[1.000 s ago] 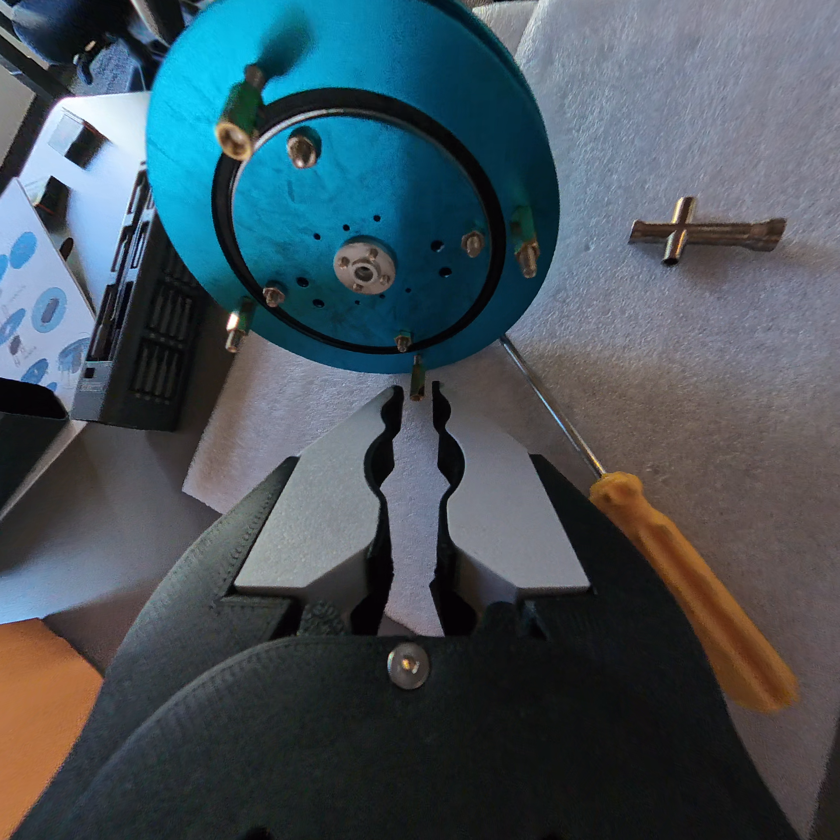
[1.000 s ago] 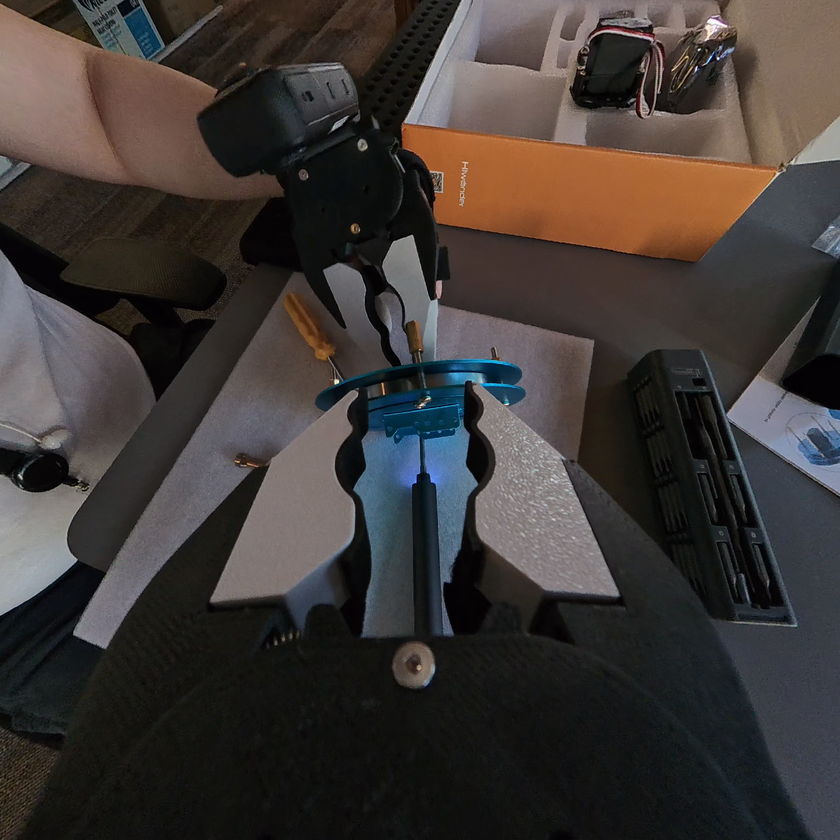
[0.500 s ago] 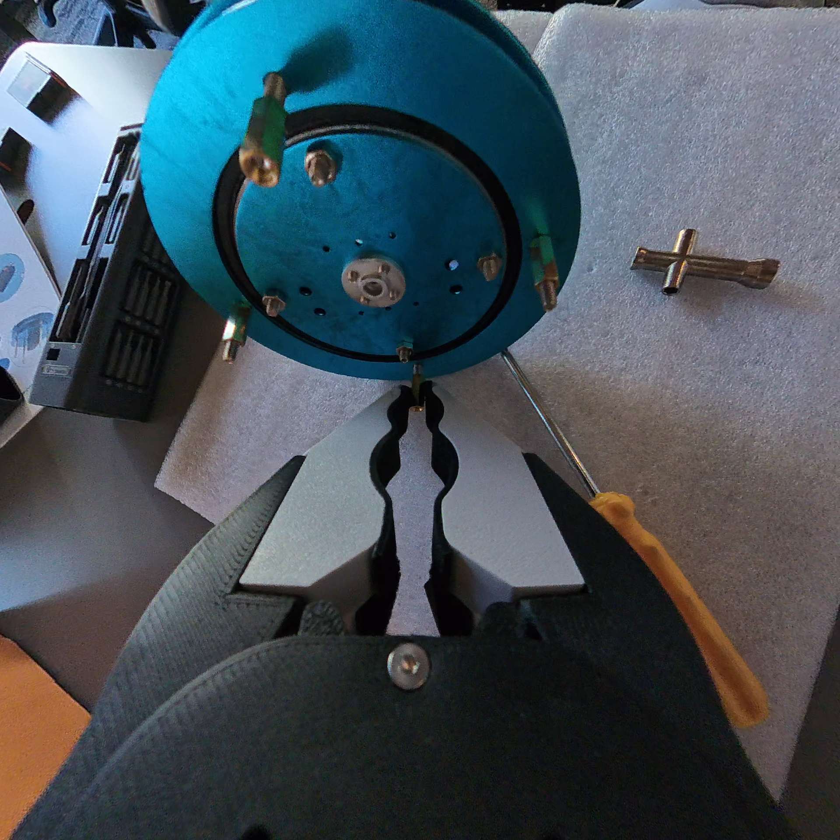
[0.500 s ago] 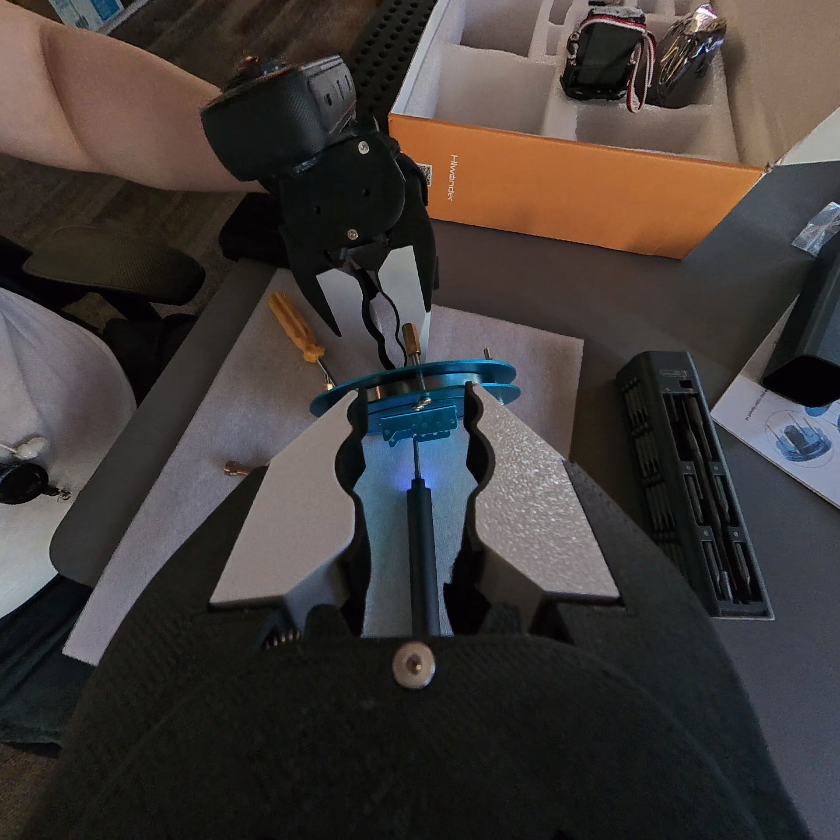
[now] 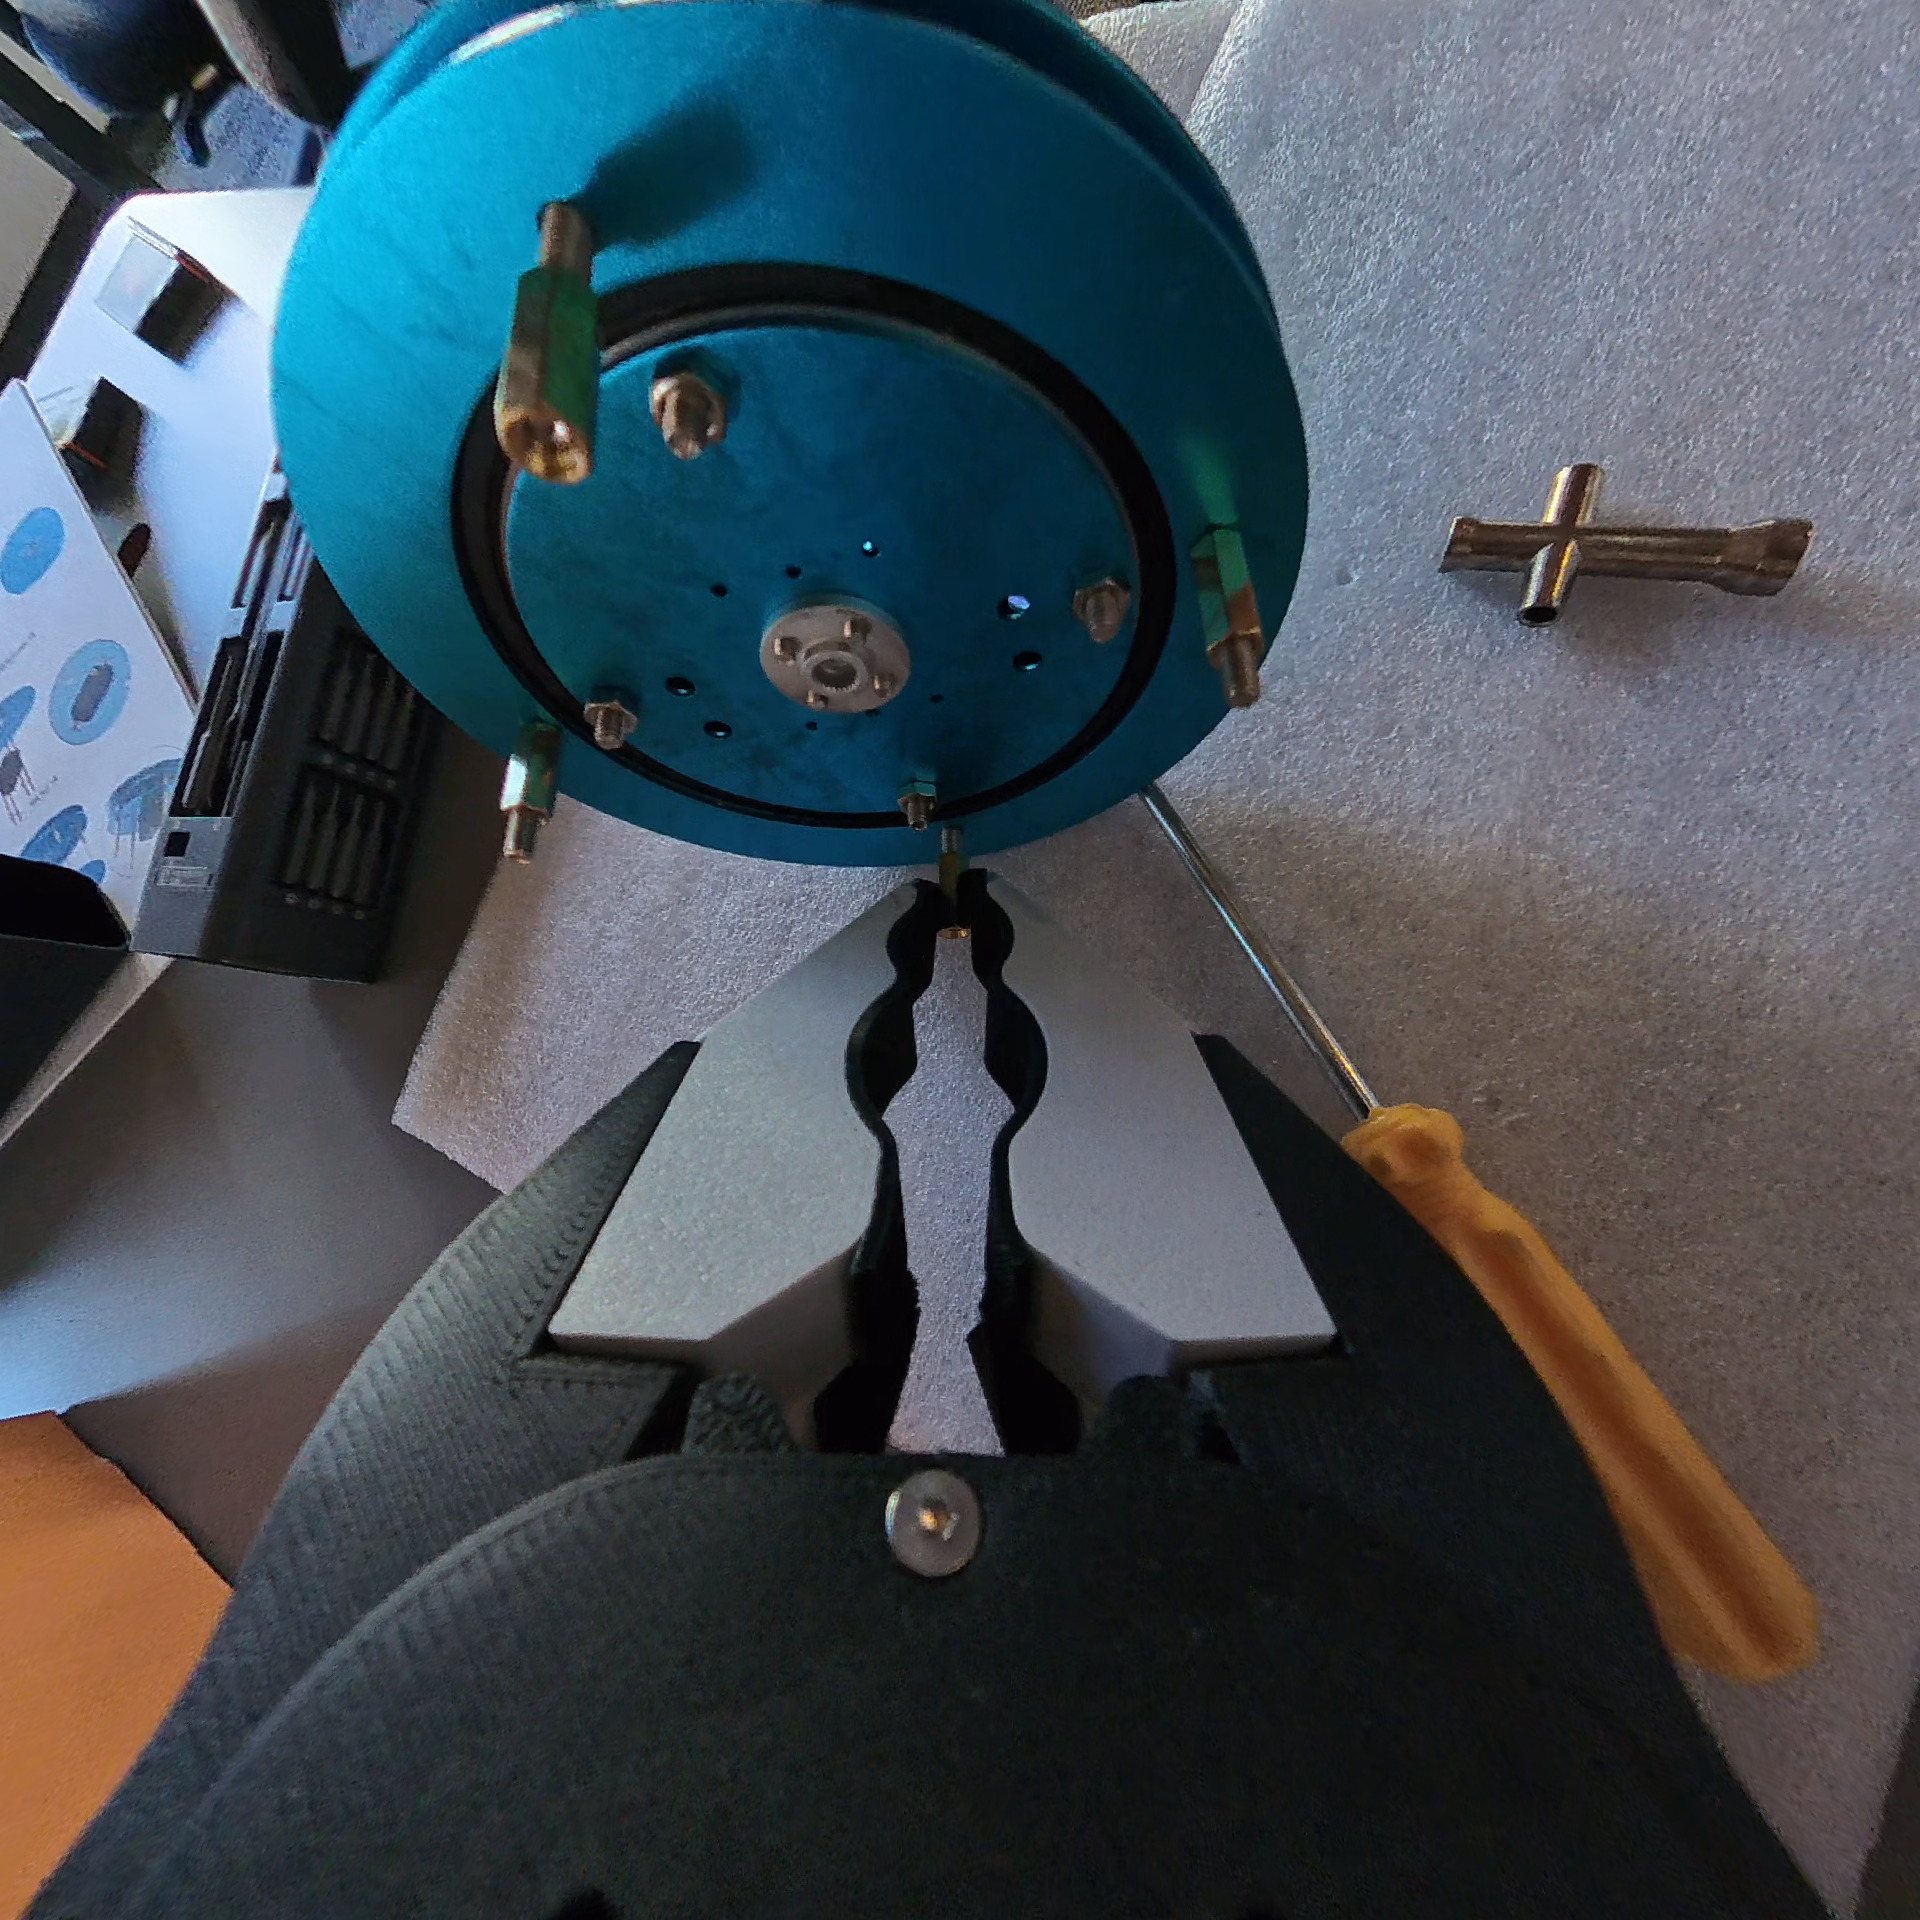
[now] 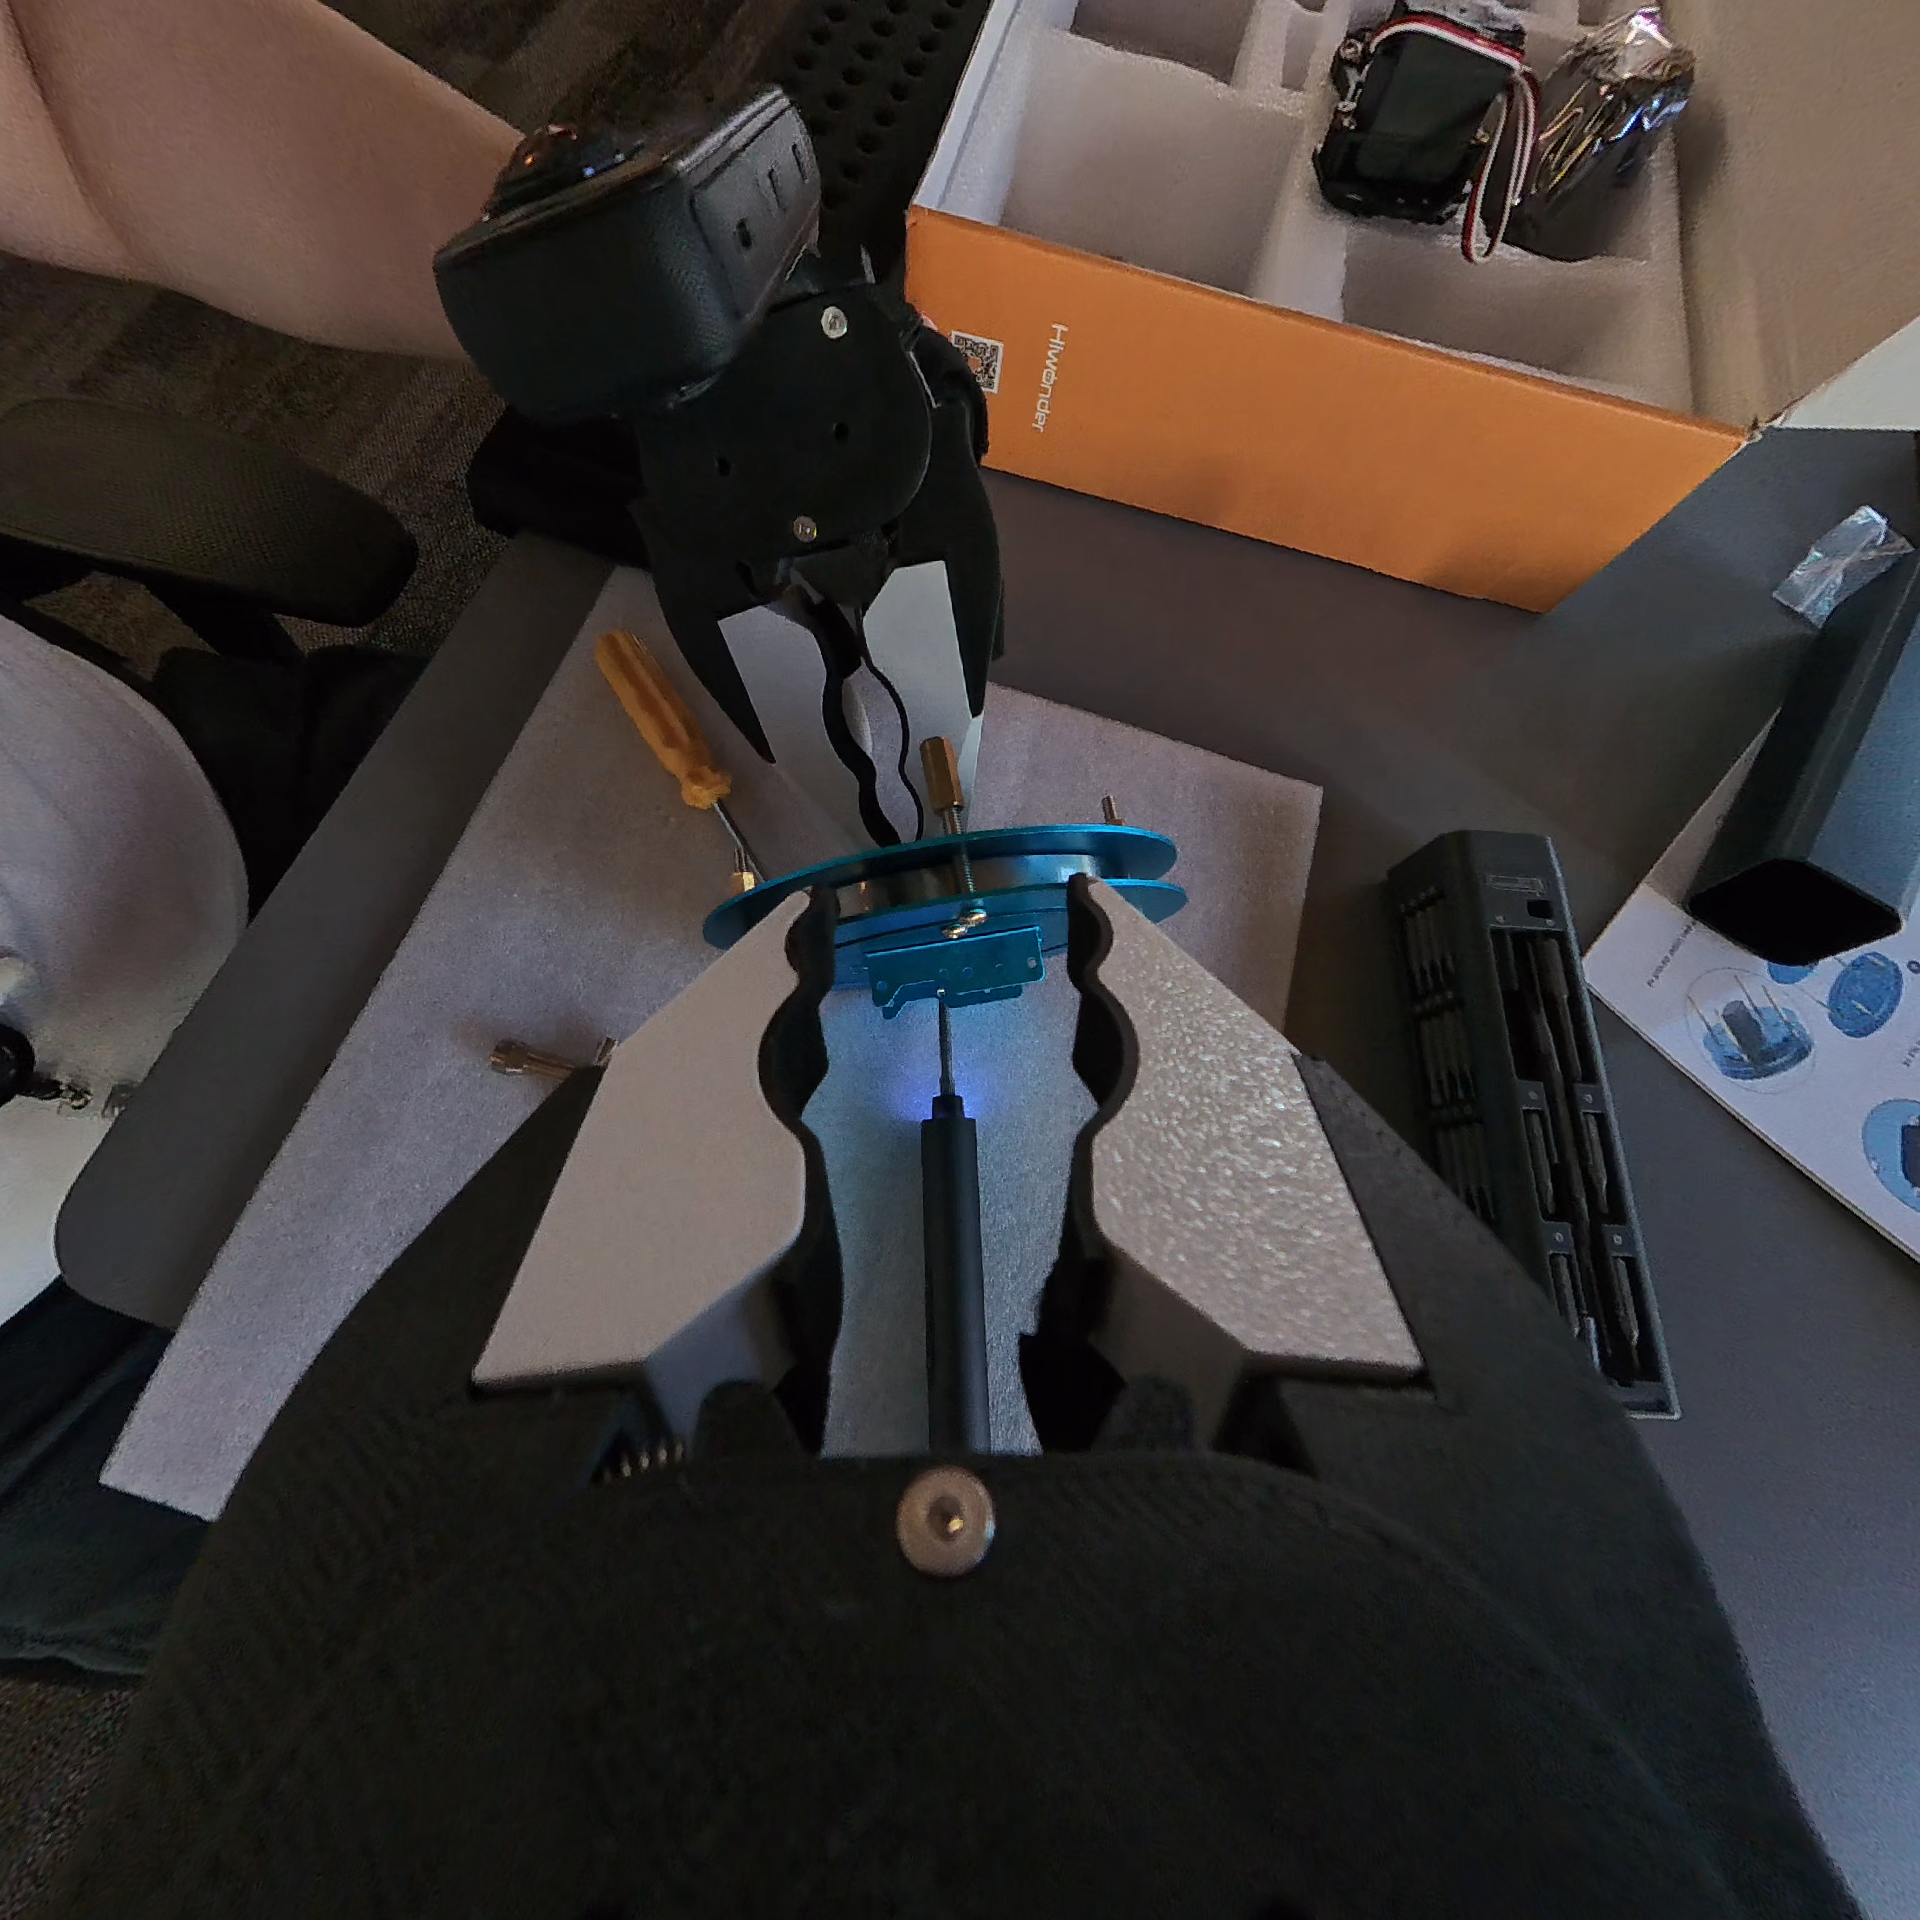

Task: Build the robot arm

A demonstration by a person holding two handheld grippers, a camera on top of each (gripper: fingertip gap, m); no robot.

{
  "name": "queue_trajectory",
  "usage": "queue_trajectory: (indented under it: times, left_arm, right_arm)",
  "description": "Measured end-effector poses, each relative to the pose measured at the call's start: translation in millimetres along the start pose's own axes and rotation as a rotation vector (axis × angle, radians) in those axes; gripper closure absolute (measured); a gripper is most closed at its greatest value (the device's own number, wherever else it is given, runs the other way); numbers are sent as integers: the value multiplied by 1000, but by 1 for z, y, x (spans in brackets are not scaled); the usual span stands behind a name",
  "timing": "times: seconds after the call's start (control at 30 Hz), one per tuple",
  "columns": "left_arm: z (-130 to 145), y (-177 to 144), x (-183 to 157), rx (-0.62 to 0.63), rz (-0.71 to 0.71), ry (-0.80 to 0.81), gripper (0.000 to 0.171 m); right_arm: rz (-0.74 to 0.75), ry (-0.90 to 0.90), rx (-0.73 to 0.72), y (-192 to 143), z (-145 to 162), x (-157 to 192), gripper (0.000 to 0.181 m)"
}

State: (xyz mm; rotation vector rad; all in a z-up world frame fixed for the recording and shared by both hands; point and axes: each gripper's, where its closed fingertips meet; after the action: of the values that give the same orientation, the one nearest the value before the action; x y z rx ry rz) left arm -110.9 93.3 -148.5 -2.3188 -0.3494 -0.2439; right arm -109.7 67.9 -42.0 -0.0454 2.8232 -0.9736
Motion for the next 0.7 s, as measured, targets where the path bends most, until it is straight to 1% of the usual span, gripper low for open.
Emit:
queue_trajectory:
  times: [0.17,0.7]
  left_arm:
    - [0,0,0,-13,-1,-6,167]
    - [3,1,0,-22,-21,52,167]
  right_arm:
    - [-8,-12,1,1,-1,2,134]
    - [-32,-41,13,2,-4,5,128]
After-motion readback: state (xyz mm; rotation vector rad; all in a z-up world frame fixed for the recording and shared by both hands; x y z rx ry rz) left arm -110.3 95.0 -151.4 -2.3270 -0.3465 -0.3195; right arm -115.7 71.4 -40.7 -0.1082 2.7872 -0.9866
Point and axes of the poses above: each gripper's, where its closed fingertips meet, y out along the fingers, z out of its underside, x = y × z across the jaws, and after that the axes turned 4 degrees about -y, right-handed
